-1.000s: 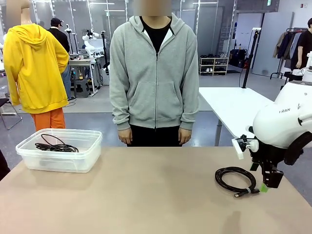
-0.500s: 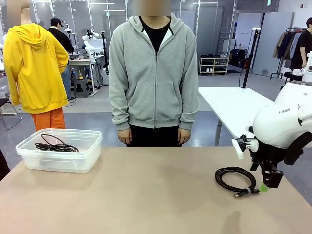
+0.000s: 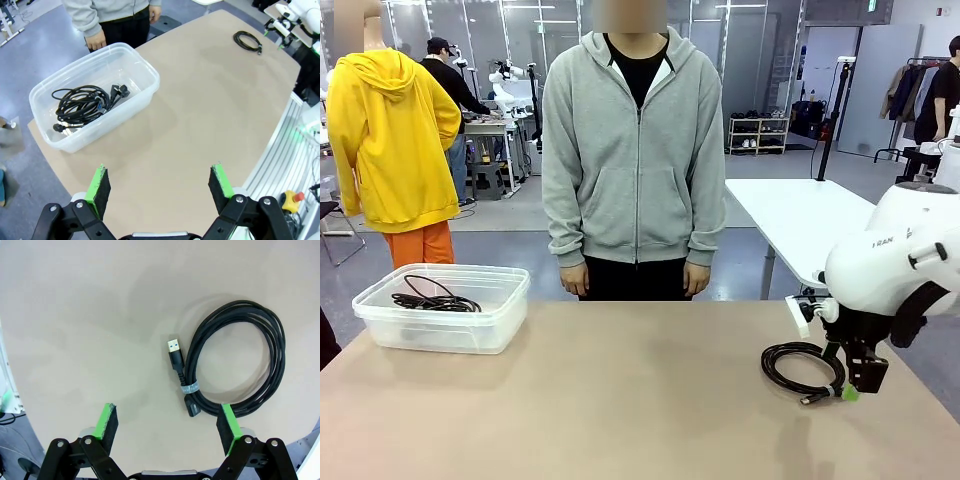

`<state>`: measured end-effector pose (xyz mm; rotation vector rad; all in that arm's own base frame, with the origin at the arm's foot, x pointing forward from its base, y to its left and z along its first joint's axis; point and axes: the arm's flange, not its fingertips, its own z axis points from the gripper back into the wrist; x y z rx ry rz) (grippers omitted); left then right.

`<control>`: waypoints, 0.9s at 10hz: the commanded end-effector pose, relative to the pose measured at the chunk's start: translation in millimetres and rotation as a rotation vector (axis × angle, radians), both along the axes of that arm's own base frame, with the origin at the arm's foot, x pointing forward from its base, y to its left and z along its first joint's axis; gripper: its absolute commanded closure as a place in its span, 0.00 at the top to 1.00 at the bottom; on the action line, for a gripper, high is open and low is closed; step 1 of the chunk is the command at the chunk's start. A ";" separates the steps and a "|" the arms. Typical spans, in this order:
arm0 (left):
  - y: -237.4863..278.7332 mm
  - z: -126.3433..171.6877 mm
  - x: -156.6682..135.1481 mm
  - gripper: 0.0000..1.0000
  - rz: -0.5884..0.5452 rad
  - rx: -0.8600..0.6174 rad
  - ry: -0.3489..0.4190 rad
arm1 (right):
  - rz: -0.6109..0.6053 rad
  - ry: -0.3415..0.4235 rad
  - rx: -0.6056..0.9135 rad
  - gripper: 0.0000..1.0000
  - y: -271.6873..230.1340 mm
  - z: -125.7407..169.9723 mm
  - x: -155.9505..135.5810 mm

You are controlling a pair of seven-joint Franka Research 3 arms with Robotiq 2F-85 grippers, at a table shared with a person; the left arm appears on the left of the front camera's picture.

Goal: Organize and store the cables.
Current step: Place the USB Extension Cable into the Organizing box.

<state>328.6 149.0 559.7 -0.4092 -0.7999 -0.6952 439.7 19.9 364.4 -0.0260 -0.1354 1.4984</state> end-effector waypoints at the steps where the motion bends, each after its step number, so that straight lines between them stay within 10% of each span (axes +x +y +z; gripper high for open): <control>1: 0.2 2.7 1.9 1.00 -0.006 0.000 -0.001 | 0.020 -0.008 -0.033 1.00 -1.5 -12.8 16.7; 9: 0.2 2.7 1.9 1.00 -0.006 0.000 -0.001 | 0.045 0.048 -0.071 1.00 -6.2 -60.9 41.2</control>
